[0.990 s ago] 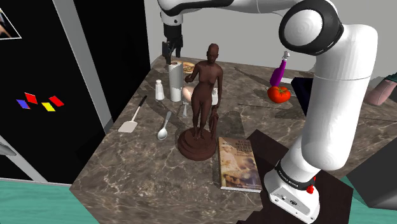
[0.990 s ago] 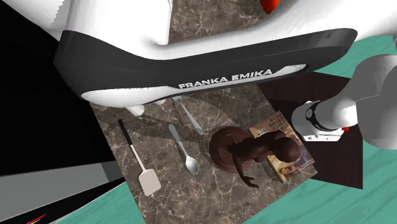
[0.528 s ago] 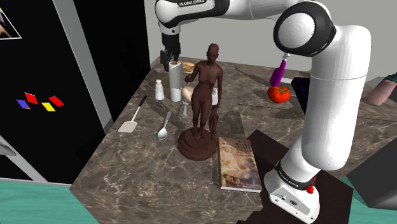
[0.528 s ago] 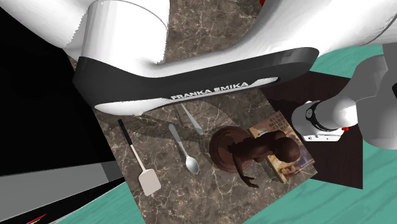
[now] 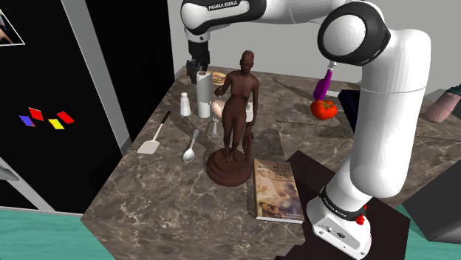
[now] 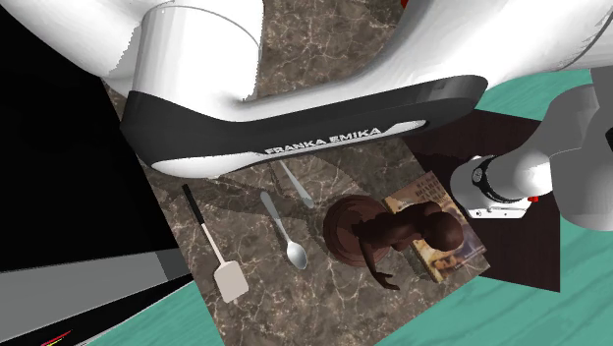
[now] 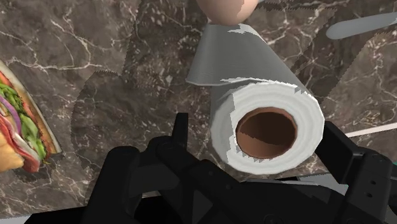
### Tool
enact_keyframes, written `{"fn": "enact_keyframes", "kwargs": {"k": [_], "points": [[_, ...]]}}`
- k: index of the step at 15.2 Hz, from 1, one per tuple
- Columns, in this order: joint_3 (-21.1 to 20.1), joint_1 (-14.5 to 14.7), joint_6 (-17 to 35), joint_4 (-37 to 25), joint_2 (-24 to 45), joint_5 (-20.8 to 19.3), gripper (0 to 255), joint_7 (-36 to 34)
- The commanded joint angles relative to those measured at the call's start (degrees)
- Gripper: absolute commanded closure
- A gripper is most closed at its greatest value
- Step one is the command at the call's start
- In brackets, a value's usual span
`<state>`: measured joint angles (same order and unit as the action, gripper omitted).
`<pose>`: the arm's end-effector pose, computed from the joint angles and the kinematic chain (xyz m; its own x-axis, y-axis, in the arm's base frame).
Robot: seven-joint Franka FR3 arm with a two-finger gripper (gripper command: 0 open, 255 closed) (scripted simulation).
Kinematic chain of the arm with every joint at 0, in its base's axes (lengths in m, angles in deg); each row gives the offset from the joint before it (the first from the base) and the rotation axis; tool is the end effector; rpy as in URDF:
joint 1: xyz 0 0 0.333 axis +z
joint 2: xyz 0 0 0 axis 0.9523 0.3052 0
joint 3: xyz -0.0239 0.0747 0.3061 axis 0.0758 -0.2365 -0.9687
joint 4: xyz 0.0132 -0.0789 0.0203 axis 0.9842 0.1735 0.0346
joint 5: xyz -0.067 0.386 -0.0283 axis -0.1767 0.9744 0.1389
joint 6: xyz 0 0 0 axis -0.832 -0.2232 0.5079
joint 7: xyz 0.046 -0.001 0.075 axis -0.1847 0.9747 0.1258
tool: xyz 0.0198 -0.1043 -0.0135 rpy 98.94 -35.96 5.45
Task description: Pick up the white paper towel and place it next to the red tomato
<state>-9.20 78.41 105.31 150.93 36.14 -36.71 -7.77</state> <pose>0.6719 0.0795 0.4718 0.9173 0.3981 0.0059 0.3970 -0.9158 0.0610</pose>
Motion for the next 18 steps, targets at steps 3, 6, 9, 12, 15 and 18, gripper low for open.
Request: {"fn": "enact_keyframes", "kwargs": {"k": [3, 6, 9, 12, 15, 18], "points": [[0.0, 0.0, 0.0, 0.0, 0.0, 0.0, 255, 0.0], [0.0, 0.0, 0.0, 0.0, 0.0, 0.0, 255, 0.0], [0.0, 0.0, 0.0, 0.0, 0.0, 0.0, 255, 0.1], [0.0, 0.0, -1.5, -1.4, -0.1, 0.0, 255, 0.1], [0.0, 0.0, -3.8, -3.7, -0.1, 0.1, 255, 0.2], [0.0, 0.1, -6.2, -6.2, 0.0, 0.1, 255, 0.3]]}}
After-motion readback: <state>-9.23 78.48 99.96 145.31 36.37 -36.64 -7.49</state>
